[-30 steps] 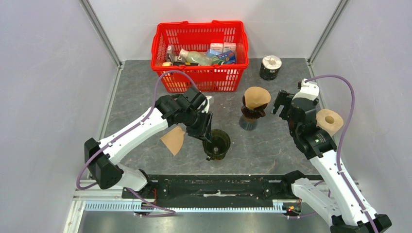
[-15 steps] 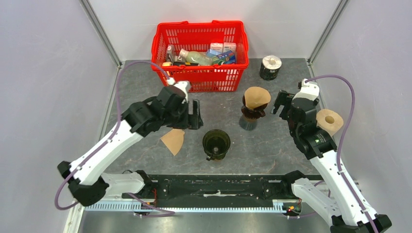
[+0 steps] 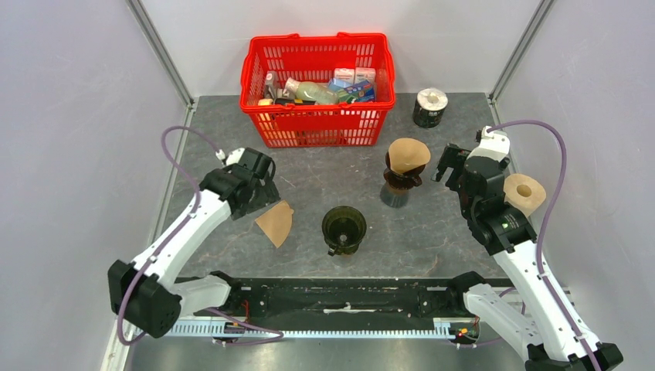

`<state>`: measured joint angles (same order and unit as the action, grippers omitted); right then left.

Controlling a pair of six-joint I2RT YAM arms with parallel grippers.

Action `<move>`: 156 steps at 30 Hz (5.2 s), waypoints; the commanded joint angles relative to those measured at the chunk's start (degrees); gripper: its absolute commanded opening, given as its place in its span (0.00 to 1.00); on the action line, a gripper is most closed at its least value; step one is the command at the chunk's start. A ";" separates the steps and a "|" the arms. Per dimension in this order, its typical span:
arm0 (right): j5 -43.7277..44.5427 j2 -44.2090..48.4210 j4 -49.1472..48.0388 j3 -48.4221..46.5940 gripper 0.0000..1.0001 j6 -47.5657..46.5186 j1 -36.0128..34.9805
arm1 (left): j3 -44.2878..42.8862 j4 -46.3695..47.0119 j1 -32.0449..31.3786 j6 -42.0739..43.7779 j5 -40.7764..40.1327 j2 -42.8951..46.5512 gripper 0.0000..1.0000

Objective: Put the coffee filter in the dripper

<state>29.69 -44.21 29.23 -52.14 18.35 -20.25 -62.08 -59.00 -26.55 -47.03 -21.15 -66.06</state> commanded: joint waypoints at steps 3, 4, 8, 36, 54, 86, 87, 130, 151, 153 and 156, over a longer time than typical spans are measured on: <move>1.51 0.29 -0.66 0.20 0.97 -0.45 -0.14 | 10.94 14.57 3.29 -3.31 5.69 -2.94 0.92; 1.51 0.11 -0.65 0.15 0.97 -0.46 -0.11 | 12.93 17.45 3.57 -3.52 6.25 -3.30 0.92; 1.33 -0.26 -0.56 0.06 0.97 -0.42 -0.18 | 17.36 23.75 4.31 -4.98 7.98 -5.99 0.92; 1.81 -0.78 -0.36 0.11 0.97 -0.21 -0.14 | 19.92 28.58 4.35 -5.30 9.26 -22.28 0.69; 1.60 -0.70 -0.27 0.02 0.97 -0.20 -0.14 | 17.54 26.34 4.40 -3.34 10.77 -17.40 0.24; -55.63 -17.97 -15.97 -13.24 0.87 -1.36 -14.10 | 0.27 48.19 -0.12 -2.92 32.76 1.56 0.23; -53.95 -19.37 -15.75 -14.44 0.87 -1.48 -15.12 | 0.06 48.88 -0.37 -2.90 33.27 1.33 0.23; -30.57 -22.70 -15.56 -17.98 0.00 -8.41 -22.36 | -0.66 44.31 -5.39 21.90 35.54 5.60 0.87; -52.17 -18.99 0.57 -26.40 0.00 -15.85 -22.37 | 0.02 54.61 -5.01 36.46 70.54 0.12 0.83; -53.31 -19.01 0.56 -26.78 0.00 -16.30 -22.29 | -0.01 55.00 -5.07 35.83 71.46 -0.76 0.74; -53.34 -18.87 0.58 -27.17 0.00 -16.42 -22.36 | 0.20 55.48 -5.02 35.44 74.09 -1.62 0.58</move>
<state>-21.30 -63.35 29.93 -76.29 3.57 -42.28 -62.37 -7.07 -31.59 -11.99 47.51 -66.67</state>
